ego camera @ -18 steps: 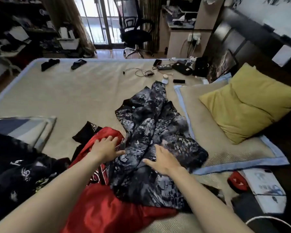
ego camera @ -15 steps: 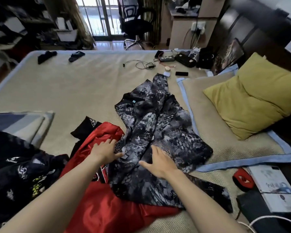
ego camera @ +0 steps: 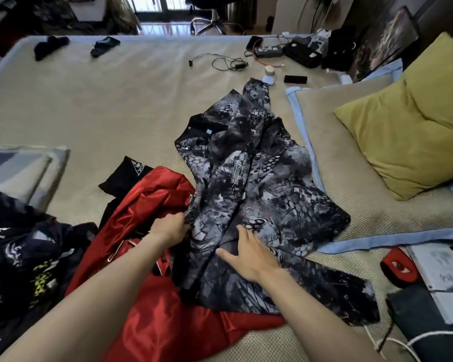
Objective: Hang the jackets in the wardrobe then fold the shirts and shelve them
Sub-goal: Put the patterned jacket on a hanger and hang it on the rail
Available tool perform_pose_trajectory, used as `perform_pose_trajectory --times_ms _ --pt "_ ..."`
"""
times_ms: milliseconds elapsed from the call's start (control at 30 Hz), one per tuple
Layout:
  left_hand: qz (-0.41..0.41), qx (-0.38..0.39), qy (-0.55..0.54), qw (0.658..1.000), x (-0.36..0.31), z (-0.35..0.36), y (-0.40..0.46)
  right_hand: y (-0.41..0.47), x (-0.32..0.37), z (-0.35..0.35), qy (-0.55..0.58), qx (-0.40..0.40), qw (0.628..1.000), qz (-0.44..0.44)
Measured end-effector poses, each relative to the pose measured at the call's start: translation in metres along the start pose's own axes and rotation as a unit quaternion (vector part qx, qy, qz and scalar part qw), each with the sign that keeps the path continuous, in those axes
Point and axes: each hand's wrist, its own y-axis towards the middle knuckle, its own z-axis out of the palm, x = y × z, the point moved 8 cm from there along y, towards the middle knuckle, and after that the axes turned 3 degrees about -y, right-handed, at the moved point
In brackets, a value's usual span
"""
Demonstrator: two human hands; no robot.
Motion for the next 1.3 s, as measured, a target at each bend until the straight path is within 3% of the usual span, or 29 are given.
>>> perform_pose_trajectory --times_ms 67,133,200,267,333,400,467,533,600,667,767,833,933,1033,1133,1200,1300 --pt "0.014 0.010 -0.066 0.998 -0.011 -0.006 -0.007 -0.003 0.007 0.000 0.029 0.003 1.000 0.004" --pt "0.045 -0.002 -0.105 0.993 -0.029 -0.025 -0.018 -0.008 0.023 0.000 0.148 0.016 0.989 0.015" --pt "0.079 -0.032 -0.140 0.987 -0.050 -0.051 -0.034 -0.016 0.049 -0.003 0.317 0.036 0.947 0.023" --pt "0.108 -0.050 -0.220 0.968 -0.070 -0.080 -0.052 -0.022 0.069 -0.015 0.392 0.014 0.920 0.013" --pt "0.130 -0.030 -0.327 0.935 -0.086 -0.105 -0.077 -0.037 0.079 -0.039 0.399 -0.030 0.917 -0.003" --pt "0.147 0.041 -0.458 0.876 -0.104 -0.125 -0.111 -0.057 0.075 -0.064 0.377 -0.095 0.921 -0.010" --pt "0.172 0.121 -0.517 0.830 -0.126 -0.144 -0.154 -0.085 0.062 -0.092 0.360 -0.183 0.915 0.001" --pt "0.236 0.118 -0.451 0.852 -0.148 -0.170 -0.190 -0.117 0.051 -0.121 0.359 -0.255 0.898 0.003" --pt "0.298 0.055 -0.381 0.873 -0.165 -0.205 -0.218 -0.147 0.047 -0.148 0.375 -0.294 0.879 -0.030" --pt "0.319 -0.003 -0.389 0.864 -0.169 -0.237 -0.231 -0.178 0.045 -0.171 0.409 -0.305 0.857 -0.070" --pt "0.354 -0.060 -0.354 0.864 -0.162 -0.247 -0.238 -0.235 0.054 -0.204 0.404 -0.304 0.855 -0.113" --pt "0.395 -0.042 -0.276 0.875 -0.158 -0.219 -0.227 -0.281 0.062 -0.225 0.390 -0.315 0.855 -0.130" --pt "0.405 0.013 -0.296 0.865 -0.163 -0.176 -0.214 -0.359 0.063 -0.251 0.364 -0.372 0.846 -0.118" --pt "0.430 -0.007 -0.337 0.837 -0.196 -0.193 -0.283 -0.434 0.045 -0.267 0.329 -0.447 0.830 -0.054" --pt "0.474 -0.021 -0.353 0.807 -0.230 -0.236 -0.342 -0.507 0.015 -0.275 0.208 -0.516 0.825 0.098" --pt "0.533 -0.061 -0.324 0.779 -0.257 -0.275 -0.387 -0.559 -0.007 -0.274 0.119 -0.541 0.805 0.215" --pt "0.636 -0.130 -0.235 0.723 -0.297 -0.323 -0.474 -0.639 -0.032 -0.261 0.072 -0.585 0.755 0.287"
